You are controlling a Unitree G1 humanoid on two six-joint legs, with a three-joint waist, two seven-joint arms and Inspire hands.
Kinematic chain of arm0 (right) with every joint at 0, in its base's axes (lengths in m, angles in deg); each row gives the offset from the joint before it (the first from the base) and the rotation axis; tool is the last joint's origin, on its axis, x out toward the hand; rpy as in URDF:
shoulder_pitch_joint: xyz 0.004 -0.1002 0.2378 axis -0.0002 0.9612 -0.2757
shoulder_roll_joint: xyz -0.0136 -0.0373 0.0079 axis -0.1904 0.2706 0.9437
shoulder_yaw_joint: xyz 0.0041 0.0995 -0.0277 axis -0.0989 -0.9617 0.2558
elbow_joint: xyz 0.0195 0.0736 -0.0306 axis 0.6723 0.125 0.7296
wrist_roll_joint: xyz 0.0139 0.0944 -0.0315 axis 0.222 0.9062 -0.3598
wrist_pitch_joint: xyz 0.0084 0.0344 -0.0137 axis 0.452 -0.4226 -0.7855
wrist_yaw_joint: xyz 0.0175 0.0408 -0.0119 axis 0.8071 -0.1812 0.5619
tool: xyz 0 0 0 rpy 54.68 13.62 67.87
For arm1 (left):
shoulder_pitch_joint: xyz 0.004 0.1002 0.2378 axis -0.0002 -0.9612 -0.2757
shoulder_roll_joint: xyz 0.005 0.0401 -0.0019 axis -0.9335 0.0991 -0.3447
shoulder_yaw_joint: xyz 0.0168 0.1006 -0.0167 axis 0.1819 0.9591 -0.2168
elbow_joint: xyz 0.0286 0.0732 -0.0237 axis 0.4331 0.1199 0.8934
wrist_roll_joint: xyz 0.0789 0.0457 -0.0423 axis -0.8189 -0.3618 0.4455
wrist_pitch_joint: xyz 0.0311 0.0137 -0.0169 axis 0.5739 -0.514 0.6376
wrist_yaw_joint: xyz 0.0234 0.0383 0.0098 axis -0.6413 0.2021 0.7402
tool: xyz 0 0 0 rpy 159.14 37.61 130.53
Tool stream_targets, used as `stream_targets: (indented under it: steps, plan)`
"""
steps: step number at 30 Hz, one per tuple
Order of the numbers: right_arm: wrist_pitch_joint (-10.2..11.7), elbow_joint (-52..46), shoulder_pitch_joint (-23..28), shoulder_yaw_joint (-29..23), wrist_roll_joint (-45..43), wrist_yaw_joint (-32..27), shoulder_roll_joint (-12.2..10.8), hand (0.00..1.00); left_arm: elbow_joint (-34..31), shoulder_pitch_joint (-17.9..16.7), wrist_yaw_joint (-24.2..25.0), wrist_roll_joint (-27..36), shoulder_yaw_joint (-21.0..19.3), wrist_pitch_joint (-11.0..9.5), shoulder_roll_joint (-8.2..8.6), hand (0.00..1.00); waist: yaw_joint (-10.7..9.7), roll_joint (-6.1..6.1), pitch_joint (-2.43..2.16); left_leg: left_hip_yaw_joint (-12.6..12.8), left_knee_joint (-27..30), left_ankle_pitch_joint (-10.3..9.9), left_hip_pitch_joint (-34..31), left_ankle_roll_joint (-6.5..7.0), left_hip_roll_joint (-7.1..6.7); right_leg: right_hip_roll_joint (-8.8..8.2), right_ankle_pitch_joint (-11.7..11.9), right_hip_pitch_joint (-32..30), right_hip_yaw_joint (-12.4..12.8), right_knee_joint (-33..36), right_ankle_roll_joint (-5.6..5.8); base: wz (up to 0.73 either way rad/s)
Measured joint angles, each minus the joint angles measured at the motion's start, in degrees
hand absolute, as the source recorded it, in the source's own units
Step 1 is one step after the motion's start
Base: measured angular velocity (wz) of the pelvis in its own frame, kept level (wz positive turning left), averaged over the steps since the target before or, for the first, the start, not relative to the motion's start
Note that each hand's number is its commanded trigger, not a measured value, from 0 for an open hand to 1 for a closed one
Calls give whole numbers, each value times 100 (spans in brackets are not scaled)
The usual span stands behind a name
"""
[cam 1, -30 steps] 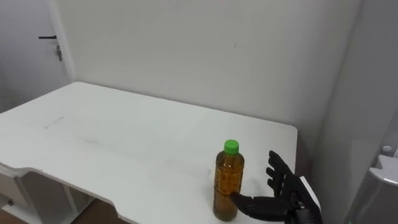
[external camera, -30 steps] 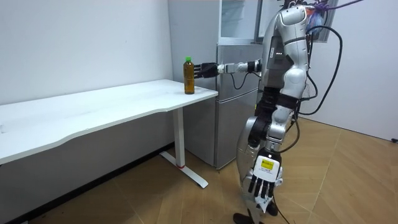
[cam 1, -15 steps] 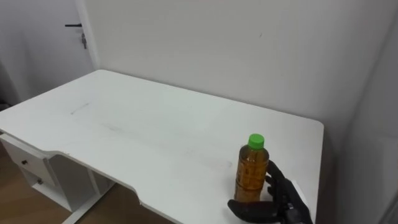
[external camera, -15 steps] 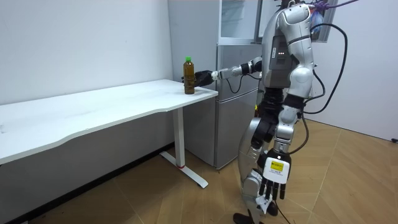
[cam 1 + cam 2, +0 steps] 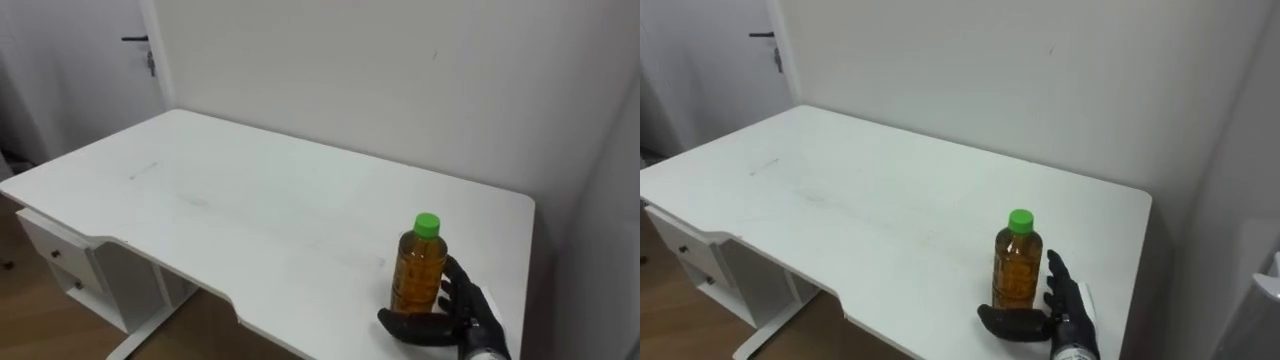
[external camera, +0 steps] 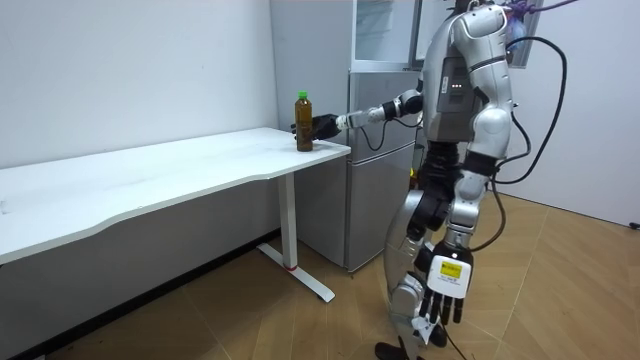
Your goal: Put the bottle in the upper fridge
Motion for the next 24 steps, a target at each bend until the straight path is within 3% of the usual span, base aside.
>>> stream_targets:
  steps: [7, 13, 16, 24]
  plan:
    - [176, 203, -42, -13, 72, -293, 135, 0, -248, -105, 15, 12, -1, -25, -62, 0, 100, -29, -23, -148, 28, 16, -130, 6, -54, -13, -4, -60, -133, 3, 7, 10]
    - [184, 690, -420, -19, 211, -310, 338, 0, -254, -106, 12, 116, -21, -58, -90, 0, 141, -40, -26, -181, 90, 40, -275, 18, -56, -43, -2, -182, -165, 72, 3, 3]
    - [181, 737, -465, -29, 214, -308, 472, 0, -253, -70, 11, 115, -20, -137, -105, 0, 225, -55, -11, -195, 147, 40, -371, 19, -56, -46, -2, -262, -166, 117, 2, 0]
    - [207, 933, -709, -53, 238, -227, 492, 0, -244, -81, 11, 119, -15, -302, -202, 0, 278, -189, 40, -223, 152, 59, -504, 14, -54, -30, -4, -384, -167, 108, -11, 0]
